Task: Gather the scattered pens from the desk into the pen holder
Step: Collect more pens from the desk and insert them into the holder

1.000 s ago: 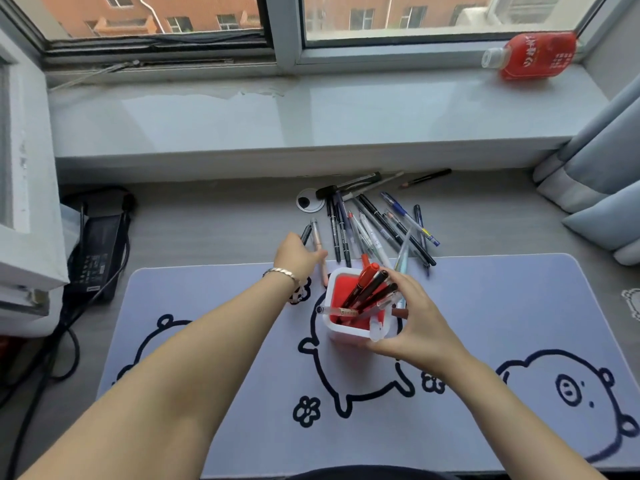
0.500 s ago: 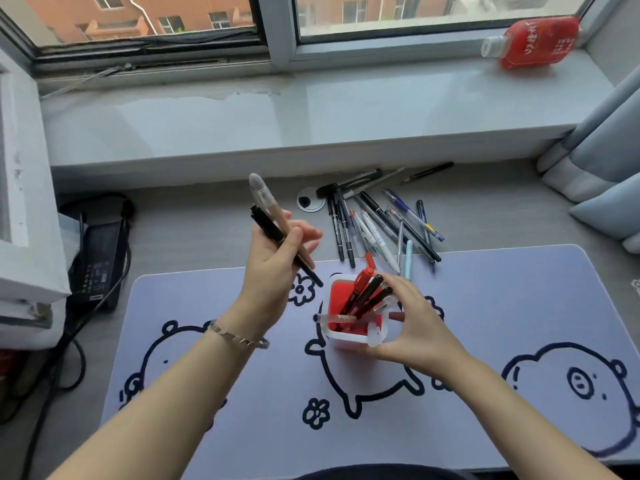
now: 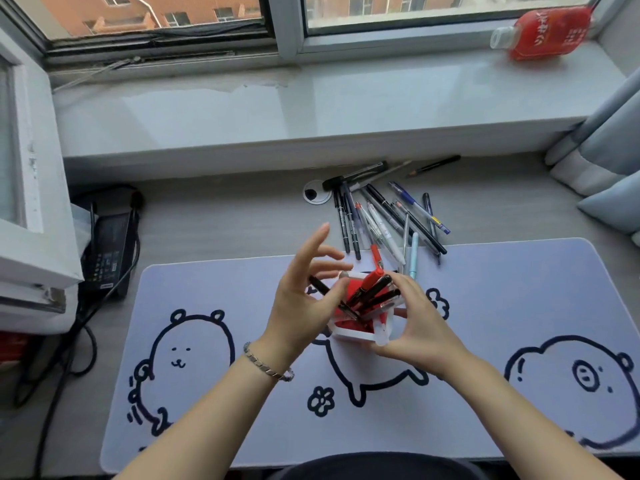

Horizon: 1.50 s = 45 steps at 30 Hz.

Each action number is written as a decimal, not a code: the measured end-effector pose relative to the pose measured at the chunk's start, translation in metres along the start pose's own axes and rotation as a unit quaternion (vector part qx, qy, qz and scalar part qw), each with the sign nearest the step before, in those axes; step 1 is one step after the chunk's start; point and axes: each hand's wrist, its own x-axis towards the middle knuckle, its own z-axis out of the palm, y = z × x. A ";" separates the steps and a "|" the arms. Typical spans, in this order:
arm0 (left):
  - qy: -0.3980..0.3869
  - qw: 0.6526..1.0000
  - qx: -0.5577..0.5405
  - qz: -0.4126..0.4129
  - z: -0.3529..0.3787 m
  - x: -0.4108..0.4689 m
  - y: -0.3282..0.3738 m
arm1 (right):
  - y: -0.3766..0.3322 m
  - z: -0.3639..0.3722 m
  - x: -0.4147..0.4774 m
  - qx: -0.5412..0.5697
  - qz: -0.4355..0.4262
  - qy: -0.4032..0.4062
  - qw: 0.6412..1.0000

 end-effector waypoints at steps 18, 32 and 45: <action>0.029 0.979 0.011 -0.199 0.006 0.071 -0.004 | -0.017 -0.047 0.002 0.078 0.008 0.071 0.994; -0.066 0.893 0.270 -0.355 0.065 0.138 -0.083 | 0.003 -0.090 0.032 0.025 0.018 0.120 0.992; 0.099 0.958 -0.084 -0.254 0.013 0.111 -0.005 | -0.012 -0.066 0.011 0.029 0.011 0.079 0.996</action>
